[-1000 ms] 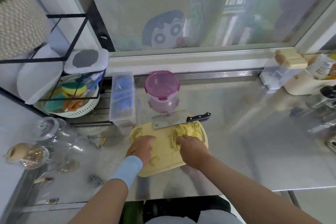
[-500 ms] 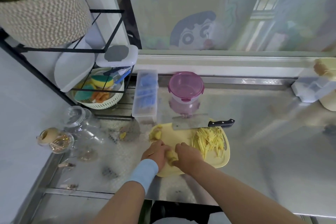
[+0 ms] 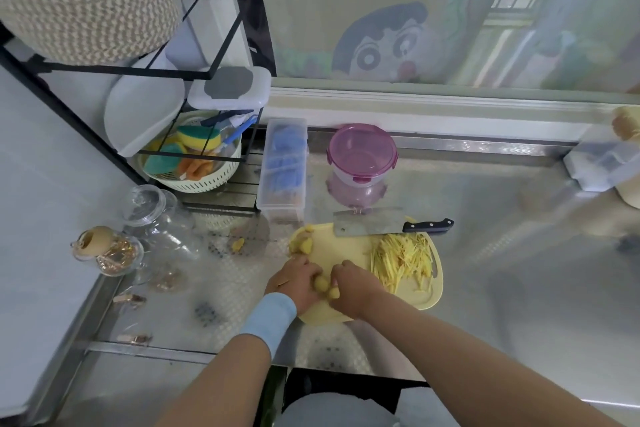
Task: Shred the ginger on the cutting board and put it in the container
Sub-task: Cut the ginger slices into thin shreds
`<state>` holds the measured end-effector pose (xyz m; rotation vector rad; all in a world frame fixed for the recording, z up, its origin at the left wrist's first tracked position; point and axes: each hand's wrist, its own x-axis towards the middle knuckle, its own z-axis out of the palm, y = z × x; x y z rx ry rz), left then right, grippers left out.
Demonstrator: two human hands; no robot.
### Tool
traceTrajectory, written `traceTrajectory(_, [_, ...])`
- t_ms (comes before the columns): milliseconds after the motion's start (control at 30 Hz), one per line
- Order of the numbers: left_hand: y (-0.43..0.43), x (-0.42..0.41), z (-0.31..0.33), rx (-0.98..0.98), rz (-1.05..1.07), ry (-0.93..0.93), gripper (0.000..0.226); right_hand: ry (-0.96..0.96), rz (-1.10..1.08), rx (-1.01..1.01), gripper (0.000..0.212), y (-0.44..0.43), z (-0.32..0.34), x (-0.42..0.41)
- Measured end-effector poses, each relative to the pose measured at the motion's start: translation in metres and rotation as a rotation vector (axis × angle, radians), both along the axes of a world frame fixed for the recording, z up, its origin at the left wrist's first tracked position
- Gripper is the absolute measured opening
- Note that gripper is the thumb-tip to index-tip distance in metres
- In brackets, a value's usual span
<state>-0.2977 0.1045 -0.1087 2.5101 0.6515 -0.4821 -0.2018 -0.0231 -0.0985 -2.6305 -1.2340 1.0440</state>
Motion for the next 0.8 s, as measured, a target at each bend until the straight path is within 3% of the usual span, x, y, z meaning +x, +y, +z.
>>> traceTrajectory(333, [-0.009,-0.002,0.005,-0.07,0.035,-0.134,0.032,0.224,-0.32,0.149,0.023,0.002,0.011,0.026])
traceTrajectory(800, [-0.007,-0.004,-0.003,-0.04,0.066,-0.065,0.028,0.103,-0.051,0.013,0.03,0.013,0.002,0.025])
